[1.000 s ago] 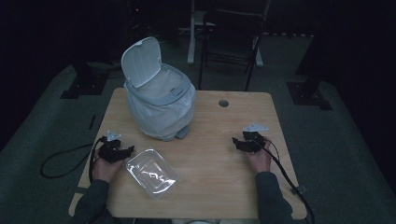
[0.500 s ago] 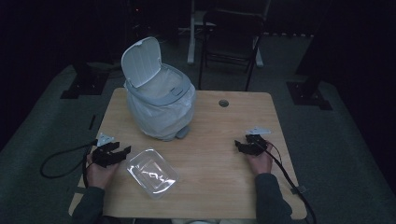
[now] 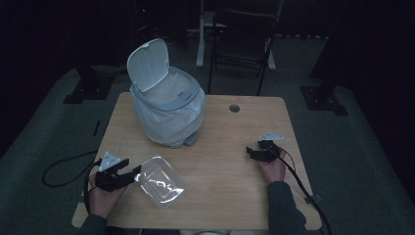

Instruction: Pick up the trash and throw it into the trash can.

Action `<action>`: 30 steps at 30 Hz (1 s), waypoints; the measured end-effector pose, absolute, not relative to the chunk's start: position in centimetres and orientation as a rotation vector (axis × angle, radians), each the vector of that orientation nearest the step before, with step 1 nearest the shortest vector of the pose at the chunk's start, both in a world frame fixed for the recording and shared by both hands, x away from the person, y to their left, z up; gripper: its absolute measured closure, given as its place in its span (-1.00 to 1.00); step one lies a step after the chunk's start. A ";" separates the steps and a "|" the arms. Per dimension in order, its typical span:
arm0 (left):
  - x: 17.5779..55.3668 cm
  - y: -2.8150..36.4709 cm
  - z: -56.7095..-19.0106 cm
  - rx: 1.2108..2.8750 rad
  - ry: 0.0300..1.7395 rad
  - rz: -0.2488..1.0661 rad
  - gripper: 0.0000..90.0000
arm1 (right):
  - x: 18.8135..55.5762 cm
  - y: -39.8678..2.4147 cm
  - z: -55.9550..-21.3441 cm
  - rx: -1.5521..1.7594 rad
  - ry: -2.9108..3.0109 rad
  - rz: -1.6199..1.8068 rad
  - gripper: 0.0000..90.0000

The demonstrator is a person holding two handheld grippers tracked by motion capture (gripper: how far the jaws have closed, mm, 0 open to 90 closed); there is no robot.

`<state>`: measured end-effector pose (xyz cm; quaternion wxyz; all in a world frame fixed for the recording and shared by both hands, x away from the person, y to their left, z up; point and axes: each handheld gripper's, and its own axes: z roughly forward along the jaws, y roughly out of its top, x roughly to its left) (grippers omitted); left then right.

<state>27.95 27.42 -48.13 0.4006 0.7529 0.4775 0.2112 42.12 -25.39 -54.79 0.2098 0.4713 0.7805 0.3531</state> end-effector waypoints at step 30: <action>24.9 22.8 -51.7 2.131 1.084 0.441 -0.05 | 42.1 -25.3 -54.8 1.320 2.163 0.979 -0.19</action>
